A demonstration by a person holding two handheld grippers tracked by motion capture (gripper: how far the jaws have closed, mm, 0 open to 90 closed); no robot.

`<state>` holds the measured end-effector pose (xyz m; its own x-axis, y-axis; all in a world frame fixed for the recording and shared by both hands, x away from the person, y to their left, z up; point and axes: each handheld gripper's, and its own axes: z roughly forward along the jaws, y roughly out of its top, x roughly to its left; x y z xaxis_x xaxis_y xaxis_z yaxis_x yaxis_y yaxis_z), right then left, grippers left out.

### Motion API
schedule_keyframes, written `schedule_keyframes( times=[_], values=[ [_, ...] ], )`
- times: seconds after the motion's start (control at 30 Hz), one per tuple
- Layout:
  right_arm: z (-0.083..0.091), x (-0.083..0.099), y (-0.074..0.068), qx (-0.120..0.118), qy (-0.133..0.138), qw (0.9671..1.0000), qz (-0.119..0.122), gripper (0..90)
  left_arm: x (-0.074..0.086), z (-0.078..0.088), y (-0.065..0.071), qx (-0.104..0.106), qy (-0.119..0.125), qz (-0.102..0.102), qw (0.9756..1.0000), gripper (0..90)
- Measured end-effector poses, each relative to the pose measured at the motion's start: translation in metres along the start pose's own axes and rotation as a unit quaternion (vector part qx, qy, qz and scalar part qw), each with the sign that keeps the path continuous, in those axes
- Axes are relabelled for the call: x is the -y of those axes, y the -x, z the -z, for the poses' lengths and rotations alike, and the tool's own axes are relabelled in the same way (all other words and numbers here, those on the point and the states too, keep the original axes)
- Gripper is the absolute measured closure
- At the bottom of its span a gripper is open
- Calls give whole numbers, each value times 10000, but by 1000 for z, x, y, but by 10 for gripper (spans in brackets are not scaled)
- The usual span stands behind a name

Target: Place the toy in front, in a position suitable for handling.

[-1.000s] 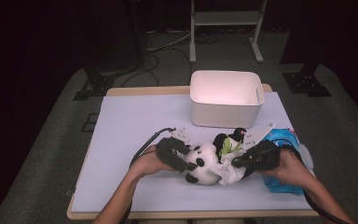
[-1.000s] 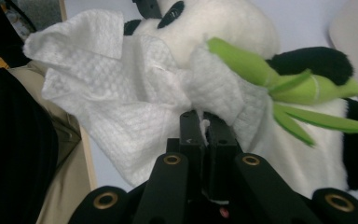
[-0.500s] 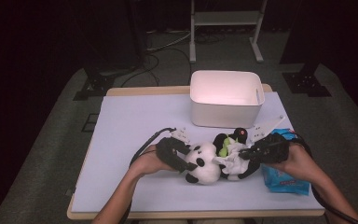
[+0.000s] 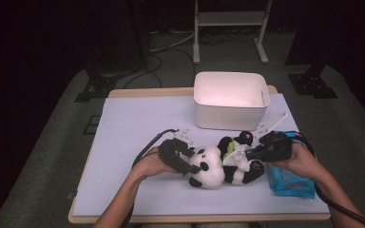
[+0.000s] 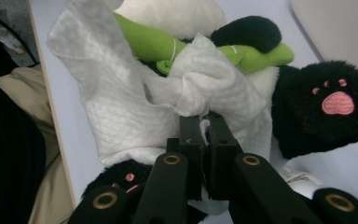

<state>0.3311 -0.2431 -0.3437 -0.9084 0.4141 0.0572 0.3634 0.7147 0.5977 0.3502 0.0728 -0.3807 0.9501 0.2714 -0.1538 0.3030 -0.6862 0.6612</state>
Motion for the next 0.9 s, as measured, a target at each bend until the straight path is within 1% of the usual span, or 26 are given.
schedule_keyframes(
  times=[0.03,0.13,0.2,0.27,0.33,0.37,0.47,0.53,0.63,0.8,0.9],
  values=[
    [0,1,-1,-51,-21,10000,-37,864,-1,0,0,11,9,-2,10000,285],
    [-3,4,-7,-129,-91,9999,18,864,-2,-1,0,26,32,9,10000,277],
    [-5,7,-10,-184,-91,9998,1,863,-3,-2,0,38,34,6,10000,274],
    [-6,11,-14,-296,-100,9995,-60,863,-4,-2,1,43,35,10,10000,275],
    [-7,14,-16,-297,-88,9995,-20,862,-5,-2,0,49,80,32,10000,274],
    [-7,15,-18,-312,-75,9995,-63,862,-6,-2,0,48,98,50,9999,274],
    [-9,17,-22,-360,-60,9993,-12,862,-8,-1,-1,36,110,39,9999,274],
    [-10,18,-24,-343,-57,9994,-13,861,-9,-2,-1,26,107,51,9999,274],
    [-11,18,-25,-343,-60,9994,48,861,-10,-2,-1,40,95,57,9999,268],
    [-13,21,-26,-390,28,9992,4,862,-11,0,-2,104,122,81,9998,262],
    [-16,21,-28,-392,54,9992,-10,862,-12,1,-2,119,199,91,9997,262]
  ],
)
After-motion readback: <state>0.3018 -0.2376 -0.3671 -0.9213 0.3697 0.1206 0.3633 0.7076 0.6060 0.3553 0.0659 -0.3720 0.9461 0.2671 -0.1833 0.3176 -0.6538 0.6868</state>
